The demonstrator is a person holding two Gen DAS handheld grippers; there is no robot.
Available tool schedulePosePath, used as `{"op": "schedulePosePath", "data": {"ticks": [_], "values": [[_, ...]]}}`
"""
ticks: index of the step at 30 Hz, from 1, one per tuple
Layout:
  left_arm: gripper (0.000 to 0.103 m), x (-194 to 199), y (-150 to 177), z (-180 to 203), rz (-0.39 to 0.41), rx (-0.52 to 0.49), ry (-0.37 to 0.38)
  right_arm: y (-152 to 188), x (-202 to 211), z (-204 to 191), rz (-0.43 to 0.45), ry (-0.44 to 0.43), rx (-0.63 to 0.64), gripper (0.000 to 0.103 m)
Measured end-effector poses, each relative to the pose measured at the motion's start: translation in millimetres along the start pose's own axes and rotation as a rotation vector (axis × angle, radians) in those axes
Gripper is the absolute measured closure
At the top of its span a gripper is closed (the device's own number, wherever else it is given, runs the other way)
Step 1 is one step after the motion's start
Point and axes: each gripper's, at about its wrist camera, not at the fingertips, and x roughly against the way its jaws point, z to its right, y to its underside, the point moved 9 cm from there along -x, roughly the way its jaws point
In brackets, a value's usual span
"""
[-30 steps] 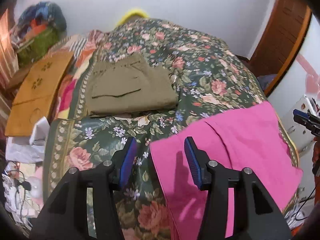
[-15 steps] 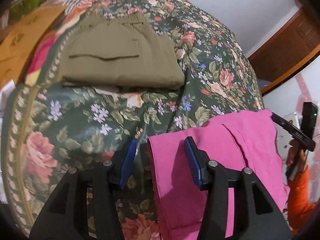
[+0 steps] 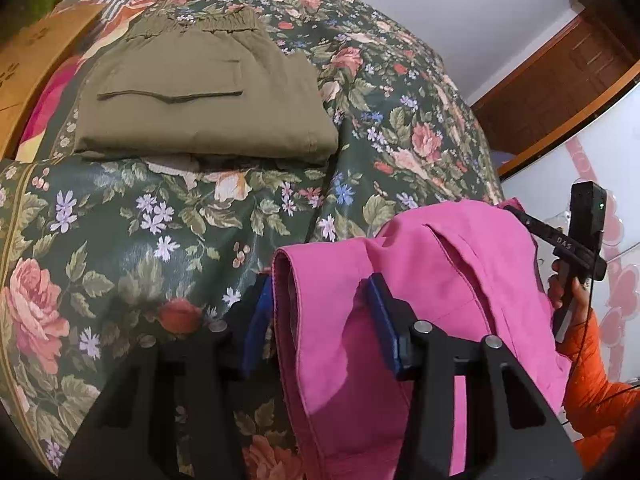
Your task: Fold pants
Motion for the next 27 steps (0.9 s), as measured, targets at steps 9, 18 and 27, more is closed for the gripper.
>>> {"op": "schedulePosePath", "data": {"ticks": [9,18,27], "values": [[0.082,14.2,-9.4,-3.4,0.097,-0.026,-0.084,-15.4,14.7,-2.8,0.101,0.069,0.067,0.099],[0.083,21.9,-4.7,-18.9,0.127,-0.022,-0.22,-24.9,20.3,7.0,0.14,0.165,0.1,0.101],[0.062,49.9,-7.6,-10.2,0.159,-0.084,-0.248,-24.3,27.1,-4.1,0.088,0.165,0.103,0.081]]}}
